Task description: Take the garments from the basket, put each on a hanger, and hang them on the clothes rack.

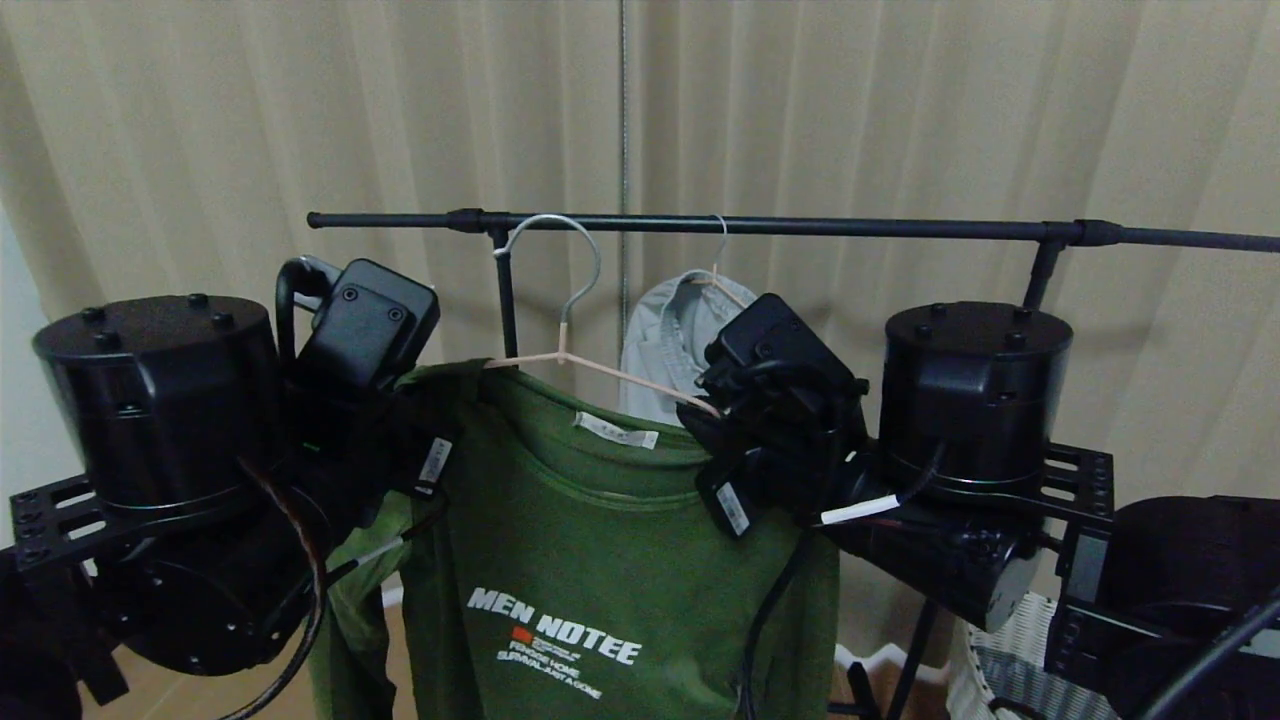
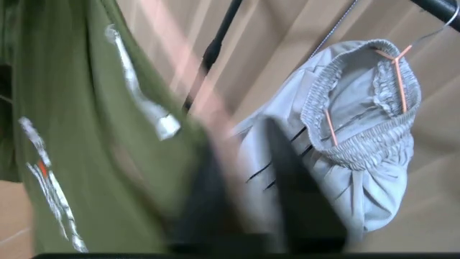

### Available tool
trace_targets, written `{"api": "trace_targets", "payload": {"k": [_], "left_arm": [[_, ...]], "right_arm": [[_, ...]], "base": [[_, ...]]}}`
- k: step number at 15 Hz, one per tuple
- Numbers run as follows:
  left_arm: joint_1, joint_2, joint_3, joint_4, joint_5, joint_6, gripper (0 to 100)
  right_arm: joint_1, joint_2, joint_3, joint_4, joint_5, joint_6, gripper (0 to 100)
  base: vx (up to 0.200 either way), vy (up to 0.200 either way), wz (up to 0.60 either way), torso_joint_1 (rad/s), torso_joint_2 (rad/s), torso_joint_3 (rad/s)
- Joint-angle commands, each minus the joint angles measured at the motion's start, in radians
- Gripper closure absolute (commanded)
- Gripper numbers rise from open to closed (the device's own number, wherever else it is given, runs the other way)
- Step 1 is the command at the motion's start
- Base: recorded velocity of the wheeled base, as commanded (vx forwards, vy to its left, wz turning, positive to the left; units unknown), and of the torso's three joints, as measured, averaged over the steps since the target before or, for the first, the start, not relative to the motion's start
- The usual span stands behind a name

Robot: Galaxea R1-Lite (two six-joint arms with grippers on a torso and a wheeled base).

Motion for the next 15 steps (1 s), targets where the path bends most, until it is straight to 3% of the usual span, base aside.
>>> {"api": "trace_targets", "payload": {"k": [1, 7, 8, 12, 14, 15], "left_arm": [[-0.001, -0.009, 0.001, -0.011, 0.001, 0.000, 100], [-0.008, -0.022, 0.044, -0.042, -0.003, -0.003, 100], [-0.008, -0.022, 0.046, -0.040, -0.003, -0.011, 0], [-0.034, -0.022, 0.065, -0.042, -0.019, -0.038, 0], [-0.071, -0.051, 0.122, -0.055, -0.143, -0.090, 0], [-0.071, -0.058, 0.131, -0.057, -0.169, -0.103, 0]], "right_arm": [[0.001, 0.000, 0.006, 0.000, -0.004, 0.001, 100], [-0.001, -0.015, 0.006, -0.004, -0.022, 0.026, 100], [-0.002, -0.018, 0.006, -0.004, -0.024, 0.026, 100], [-0.036, -0.037, 0.007, -0.004, -0.024, 0.026, 100], [-0.101, -0.072, 0.041, -0.011, -0.021, 0.029, 100], [-0.131, -0.089, 0.069, -0.039, -0.021, 0.036, 100]], "base": [[0.000, 0.000, 0.00, 0.000, 0.00, 0.000], [0.000, 0.000, 0.00, 0.000, 0.00, 0.000], [0.000, 0.000, 0.00, 0.000, 0.00, 0.000], [0.000, 0.000, 0.00, 0.000, 0.00, 0.000], [0.000, 0.000, 0.00, 0.000, 0.00, 0.000], [0.000, 0.000, 0.00, 0.000, 0.00, 0.000]]}}
